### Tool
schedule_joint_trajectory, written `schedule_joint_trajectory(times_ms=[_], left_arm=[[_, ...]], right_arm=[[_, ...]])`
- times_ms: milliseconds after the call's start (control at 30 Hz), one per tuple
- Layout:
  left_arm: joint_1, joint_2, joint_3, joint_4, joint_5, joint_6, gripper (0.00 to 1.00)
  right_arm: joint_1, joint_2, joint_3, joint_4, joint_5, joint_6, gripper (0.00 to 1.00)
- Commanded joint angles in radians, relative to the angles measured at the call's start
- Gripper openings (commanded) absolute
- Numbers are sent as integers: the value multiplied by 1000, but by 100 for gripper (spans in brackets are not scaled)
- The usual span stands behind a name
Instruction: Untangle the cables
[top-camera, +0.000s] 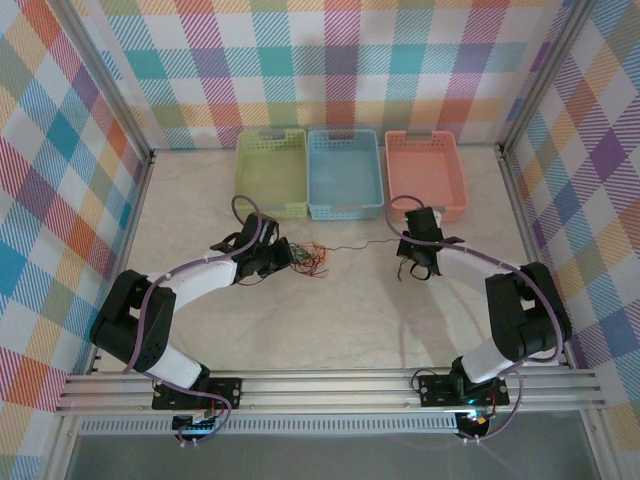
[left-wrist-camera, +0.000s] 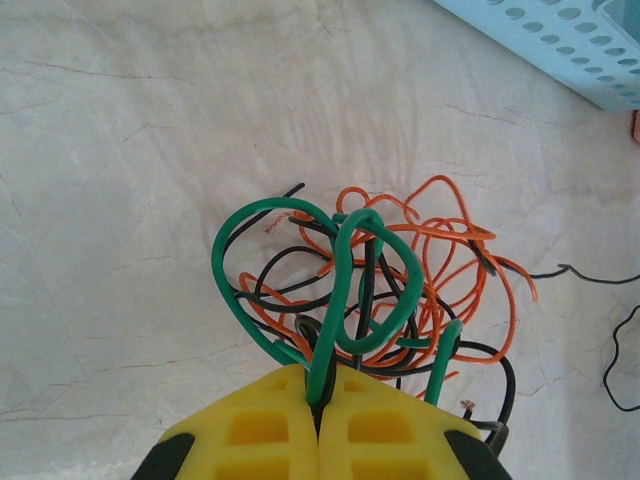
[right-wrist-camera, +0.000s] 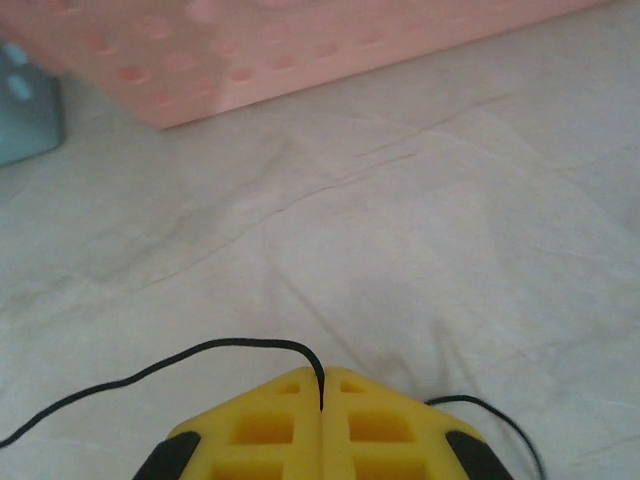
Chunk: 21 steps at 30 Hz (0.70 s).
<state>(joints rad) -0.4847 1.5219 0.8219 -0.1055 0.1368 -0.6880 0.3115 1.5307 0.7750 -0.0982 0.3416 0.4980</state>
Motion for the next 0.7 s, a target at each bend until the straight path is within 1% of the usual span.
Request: schedule_joint_trajectory(times_ms=[0, 167, 300, 433, 667], left_arm=[[-5, -1, 19, -23, -13, -1, 0], [-4, -4, 16, -20, -12, 1, 0], [-5, -3, 16, -20, -13, -1, 0], [-5, -2, 17, -17, -7, 0, 0], [-5, 11, 20, -7, 17, 3, 0]], right_arm=[[-39, -43, -39, 30, 24, 90, 0], [-73, -71, -74, 43, 25, 137, 0], [-88, -74, -83, 54, 19, 146, 0], [-88, -73, -81, 72, -23, 124, 0], [-88, -116, -122, 194, -146, 72, 0]])
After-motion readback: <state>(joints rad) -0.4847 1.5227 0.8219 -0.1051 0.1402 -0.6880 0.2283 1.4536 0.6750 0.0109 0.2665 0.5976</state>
